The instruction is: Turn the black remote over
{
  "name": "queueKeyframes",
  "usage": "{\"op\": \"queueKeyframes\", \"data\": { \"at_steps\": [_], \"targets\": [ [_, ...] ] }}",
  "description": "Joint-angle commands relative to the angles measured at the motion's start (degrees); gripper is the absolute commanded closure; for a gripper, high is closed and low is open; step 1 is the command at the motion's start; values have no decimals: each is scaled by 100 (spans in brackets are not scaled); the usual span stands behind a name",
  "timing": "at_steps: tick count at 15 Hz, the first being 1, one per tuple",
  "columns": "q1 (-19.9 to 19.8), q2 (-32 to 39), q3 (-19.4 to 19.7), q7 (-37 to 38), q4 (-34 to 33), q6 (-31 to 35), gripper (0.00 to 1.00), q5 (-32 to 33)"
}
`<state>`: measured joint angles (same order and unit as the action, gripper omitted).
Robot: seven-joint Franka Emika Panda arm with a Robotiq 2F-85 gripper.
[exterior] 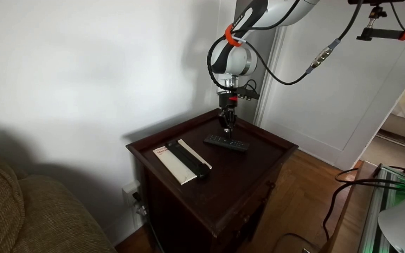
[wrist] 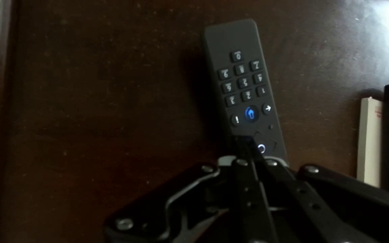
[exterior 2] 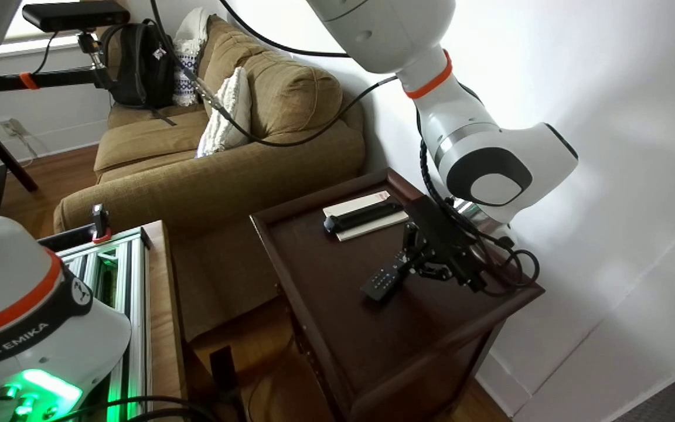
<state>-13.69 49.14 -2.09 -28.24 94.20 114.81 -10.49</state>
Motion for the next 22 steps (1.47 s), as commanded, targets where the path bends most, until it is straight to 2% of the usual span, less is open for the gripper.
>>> {"op": "queueKeyframes", "data": {
  "at_steps": [1,3,6,11,13,18,19,20,22],
  "targets": [
    [-31,-13,-30,-36,-73,-213,100,198],
    [-57,-28,-60,-144,-68,-228,73,236],
    [-99,-198,-110,-413,84,-195,53,247],
    [-48,54,-168,-991,-144,-235,14,381],
    [-23,148,-214,-1172,-201,-306,1,404],
    [69,368,-246,-1289,-324,-463,1,389],
    [84,396,-250,-1285,-343,-478,24,389],
    [102,436,-239,-1276,-366,-462,27,404],
    [109,480,-227,-1259,-416,-475,42,430]
  ]
}}
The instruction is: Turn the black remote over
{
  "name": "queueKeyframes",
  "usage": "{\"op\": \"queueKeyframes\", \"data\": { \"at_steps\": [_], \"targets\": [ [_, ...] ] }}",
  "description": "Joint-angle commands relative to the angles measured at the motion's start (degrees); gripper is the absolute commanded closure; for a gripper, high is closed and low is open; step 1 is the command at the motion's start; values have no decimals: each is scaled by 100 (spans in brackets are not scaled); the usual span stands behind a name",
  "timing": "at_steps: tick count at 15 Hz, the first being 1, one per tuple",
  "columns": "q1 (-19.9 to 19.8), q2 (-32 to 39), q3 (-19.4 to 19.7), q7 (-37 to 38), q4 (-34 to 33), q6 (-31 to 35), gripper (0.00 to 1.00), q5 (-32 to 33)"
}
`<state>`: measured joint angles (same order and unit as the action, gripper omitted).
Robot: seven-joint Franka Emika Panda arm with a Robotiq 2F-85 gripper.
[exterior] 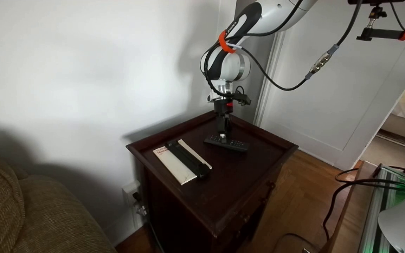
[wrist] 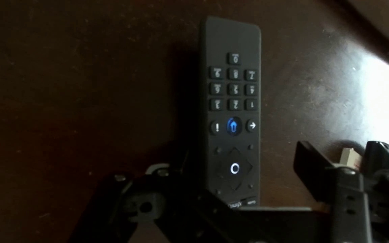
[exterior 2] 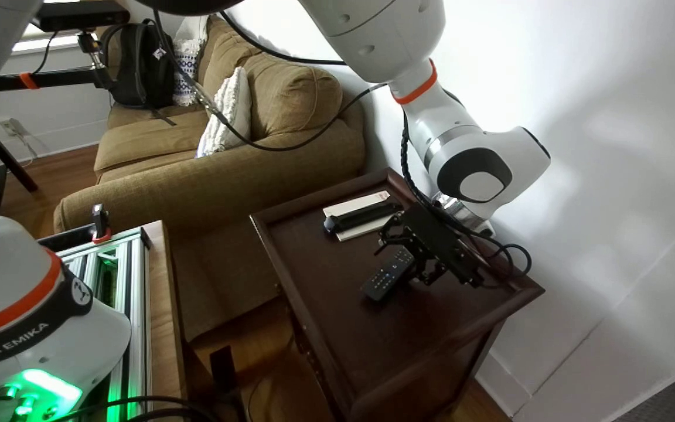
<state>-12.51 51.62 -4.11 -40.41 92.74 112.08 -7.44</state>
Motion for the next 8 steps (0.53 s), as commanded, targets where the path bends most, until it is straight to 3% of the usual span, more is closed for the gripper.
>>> {"op": "queueKeyframes", "data": {
  "at_steps": [1,4,6,8],
  "targets": [
    [-10,250,-20,-33,-293,-209,51,134],
    [-9,307,-12,-27,-365,-239,73,169],
    [-11,318,-9,-34,-429,-360,77,172],
    [-30,297,-5,-46,-491,-492,91,166]
  ]
}}
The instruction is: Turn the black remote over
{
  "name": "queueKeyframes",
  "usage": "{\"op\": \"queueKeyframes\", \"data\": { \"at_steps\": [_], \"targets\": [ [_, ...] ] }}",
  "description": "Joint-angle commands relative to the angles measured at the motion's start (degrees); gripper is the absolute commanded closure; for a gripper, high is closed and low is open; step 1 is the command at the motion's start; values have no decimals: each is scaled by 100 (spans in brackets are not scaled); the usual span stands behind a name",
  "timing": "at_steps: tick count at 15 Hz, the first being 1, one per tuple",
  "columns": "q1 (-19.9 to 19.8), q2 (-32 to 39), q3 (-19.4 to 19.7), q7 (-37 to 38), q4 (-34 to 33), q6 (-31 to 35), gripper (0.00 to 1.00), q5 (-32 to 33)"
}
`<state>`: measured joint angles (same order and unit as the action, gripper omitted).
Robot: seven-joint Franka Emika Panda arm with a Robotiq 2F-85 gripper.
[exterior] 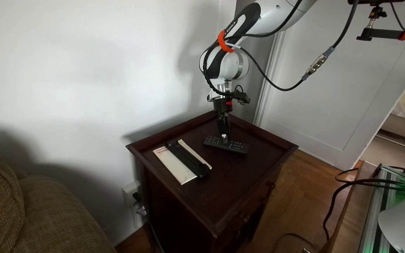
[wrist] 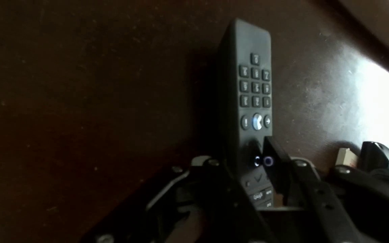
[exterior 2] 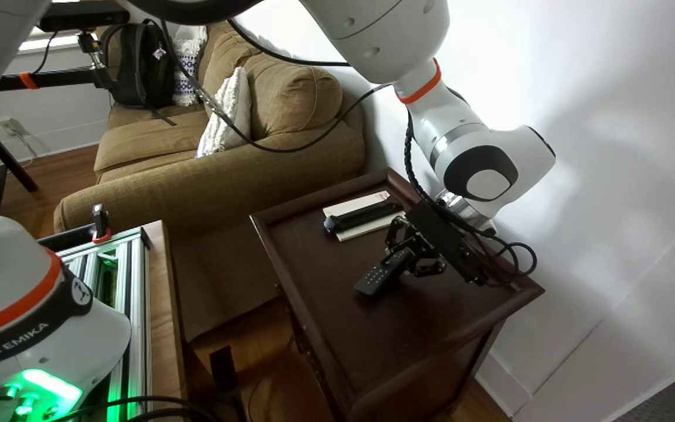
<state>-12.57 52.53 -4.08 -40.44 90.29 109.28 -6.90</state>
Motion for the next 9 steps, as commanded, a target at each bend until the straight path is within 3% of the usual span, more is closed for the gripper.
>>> {"op": "queueKeyframes", "data": {
  "at_steps": [1,2,7,9],
  "targets": [
    [-40,179,-11,-54,-261,-286,92,99],
    [-66,130,-13,-73,-261,-352,96,81],
    [-88,34,-34,-94,-284,-492,94,46],
    [-44,17,-44,-62,-281,-531,100,61]
  ]
}}
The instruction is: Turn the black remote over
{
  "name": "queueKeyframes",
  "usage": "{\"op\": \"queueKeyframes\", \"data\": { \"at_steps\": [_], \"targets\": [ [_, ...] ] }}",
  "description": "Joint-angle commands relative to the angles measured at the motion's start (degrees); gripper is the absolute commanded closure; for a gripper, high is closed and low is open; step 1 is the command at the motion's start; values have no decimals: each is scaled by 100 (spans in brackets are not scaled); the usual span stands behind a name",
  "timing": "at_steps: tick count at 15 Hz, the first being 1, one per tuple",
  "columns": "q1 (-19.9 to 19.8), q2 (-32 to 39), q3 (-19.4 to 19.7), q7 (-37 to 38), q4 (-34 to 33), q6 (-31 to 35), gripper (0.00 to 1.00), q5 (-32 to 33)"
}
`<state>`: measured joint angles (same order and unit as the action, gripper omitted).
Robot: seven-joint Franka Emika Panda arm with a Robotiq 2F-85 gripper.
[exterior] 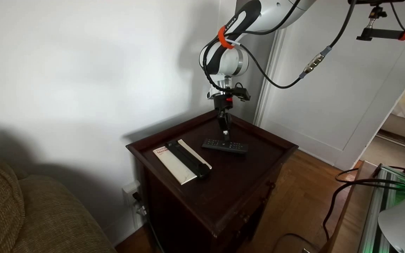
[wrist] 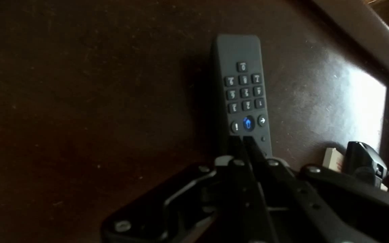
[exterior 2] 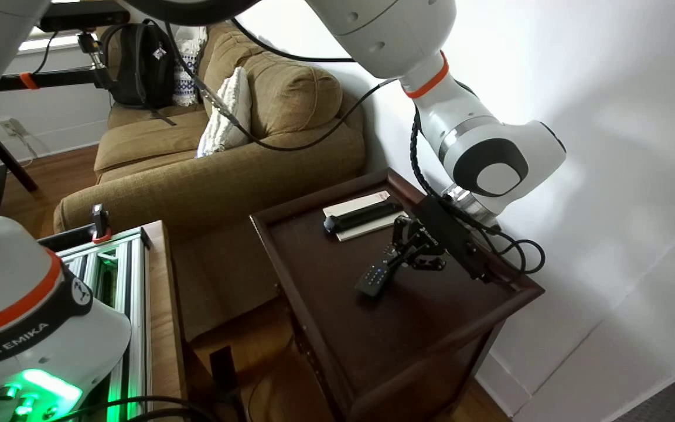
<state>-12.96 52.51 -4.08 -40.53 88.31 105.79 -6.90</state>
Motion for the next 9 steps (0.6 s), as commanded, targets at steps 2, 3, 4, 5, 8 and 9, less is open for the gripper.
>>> {"op": "queueKeyframes", "data": {
  "at_steps": [2,3,4,5,8,9],
  "targets": [
    [39,40,-37,-15,-101,-182,100,79],
    [44,13,-38,-25,-82,-155,100,77],
    [30,-19,-50,-66,-59,-122,75,62],
    [24,-93,-57,-102,1,-86,73,63],
    [25,-174,-49,-210,41,6,53,94],
    [20,-117,-52,-247,-25,-15,45,85]
  ]
}}
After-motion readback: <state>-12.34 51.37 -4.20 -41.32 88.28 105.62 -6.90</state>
